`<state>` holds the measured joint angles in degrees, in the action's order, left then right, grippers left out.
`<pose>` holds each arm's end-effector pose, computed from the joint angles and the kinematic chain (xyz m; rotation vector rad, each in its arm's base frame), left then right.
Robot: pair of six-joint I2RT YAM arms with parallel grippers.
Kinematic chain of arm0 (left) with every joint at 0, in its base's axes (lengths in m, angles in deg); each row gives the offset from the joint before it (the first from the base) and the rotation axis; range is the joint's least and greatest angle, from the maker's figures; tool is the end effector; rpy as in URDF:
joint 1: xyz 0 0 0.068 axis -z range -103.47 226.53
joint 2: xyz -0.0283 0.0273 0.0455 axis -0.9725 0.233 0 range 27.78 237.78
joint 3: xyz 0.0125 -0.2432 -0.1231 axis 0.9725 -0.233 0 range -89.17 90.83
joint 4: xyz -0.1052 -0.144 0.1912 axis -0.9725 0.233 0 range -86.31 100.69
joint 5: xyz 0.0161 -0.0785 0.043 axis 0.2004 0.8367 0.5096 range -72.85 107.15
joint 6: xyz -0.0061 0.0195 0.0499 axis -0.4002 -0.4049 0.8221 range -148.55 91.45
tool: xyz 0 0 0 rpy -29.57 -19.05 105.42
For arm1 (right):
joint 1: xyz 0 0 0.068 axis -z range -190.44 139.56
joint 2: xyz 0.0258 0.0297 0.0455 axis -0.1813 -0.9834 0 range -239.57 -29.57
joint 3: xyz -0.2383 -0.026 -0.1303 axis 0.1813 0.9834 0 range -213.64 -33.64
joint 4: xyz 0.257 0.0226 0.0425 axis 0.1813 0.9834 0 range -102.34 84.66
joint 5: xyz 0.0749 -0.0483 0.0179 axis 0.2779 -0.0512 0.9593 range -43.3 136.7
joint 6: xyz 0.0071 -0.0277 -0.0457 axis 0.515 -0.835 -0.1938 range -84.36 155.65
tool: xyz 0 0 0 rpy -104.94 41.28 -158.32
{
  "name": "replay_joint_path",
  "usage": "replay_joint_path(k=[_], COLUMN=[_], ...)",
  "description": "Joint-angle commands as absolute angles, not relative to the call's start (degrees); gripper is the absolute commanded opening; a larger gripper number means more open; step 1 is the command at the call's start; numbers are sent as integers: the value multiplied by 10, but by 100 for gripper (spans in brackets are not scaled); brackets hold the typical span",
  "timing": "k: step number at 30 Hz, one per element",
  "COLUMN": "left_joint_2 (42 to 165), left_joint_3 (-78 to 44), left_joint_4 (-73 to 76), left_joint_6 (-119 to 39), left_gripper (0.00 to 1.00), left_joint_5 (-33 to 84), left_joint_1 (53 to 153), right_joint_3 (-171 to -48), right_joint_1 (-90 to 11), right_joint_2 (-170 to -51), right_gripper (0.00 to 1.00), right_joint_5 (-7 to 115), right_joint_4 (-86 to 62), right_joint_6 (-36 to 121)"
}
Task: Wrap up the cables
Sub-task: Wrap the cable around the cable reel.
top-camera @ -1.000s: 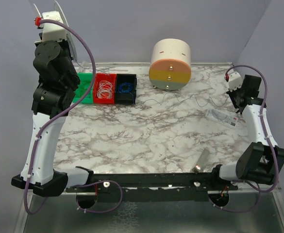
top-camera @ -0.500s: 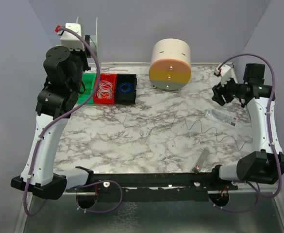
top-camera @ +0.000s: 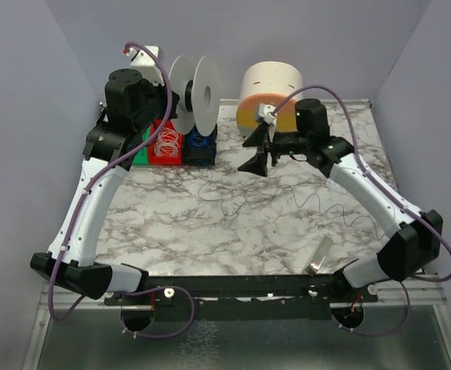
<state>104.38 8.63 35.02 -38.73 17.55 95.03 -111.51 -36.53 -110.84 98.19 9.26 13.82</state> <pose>0.2590 -0.0871 0.4957 0.1331 1.7572 -0.3714 0.2709 0.1637 0.3792 -1.2784 1.4692 0.9412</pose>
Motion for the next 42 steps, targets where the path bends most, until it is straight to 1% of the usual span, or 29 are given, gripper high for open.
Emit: replay_joint_path(k=[1,5,8,10,16,20,22,26,30,32,34,37,40,42], left_joint_2=[1041,1043,1043,1044,1042,1041,1040,1037,1037,1039,1043,1046,1048,1049], left_joint_3=[69,50,40,35,28,18,17,14,14,14,11,9,10,7], left_joint_4=[284,264,246,235,219,200,190,171,174,174,167,152,141,132], left_joint_6=[-463,-493,-516,-527,-544,-564,-578,-601,-591,-592,-597,-608,-617,-624], left_gripper=[0,0,0,0,0,0,0,0,0,0,0,0,0,0], left_joint_5=[276,329,377,400,427,452,469,499,489,492,502,524,542,554], left_joint_1=[951,937,929,926,919,910,903,894,894,894,894,893,892,891], right_joint_3=[-1087,-1069,-1049,-1045,-1023,-1000,-976,-929,-906,-898,-882,-859,-871,-869], right_joint_1=[-391,-410,-419,-419,-419,-419,-419,-418,-414,-406,-400,-399,-399,-399], right_joint_2=[-1170,-1214,-1235,-1250,-1272,-1279,-1281,-1277,-1271,-1280,-1293,-1304,-1316,-1325], right_gripper=[82,82,82,82,82,79,78,79,80,81,81,83,83,83], right_joint_5=[931,927,929,924,926,946,934,914,872,881,899,904,921,926], right_joint_4=[-58,-128,-214,-246,-312,-372,-427,-519,-551,-583,-657,-744,-742,-775], right_joint_6=[213,236,272,306,354,425,477,566,629,676,720,735,732,747])
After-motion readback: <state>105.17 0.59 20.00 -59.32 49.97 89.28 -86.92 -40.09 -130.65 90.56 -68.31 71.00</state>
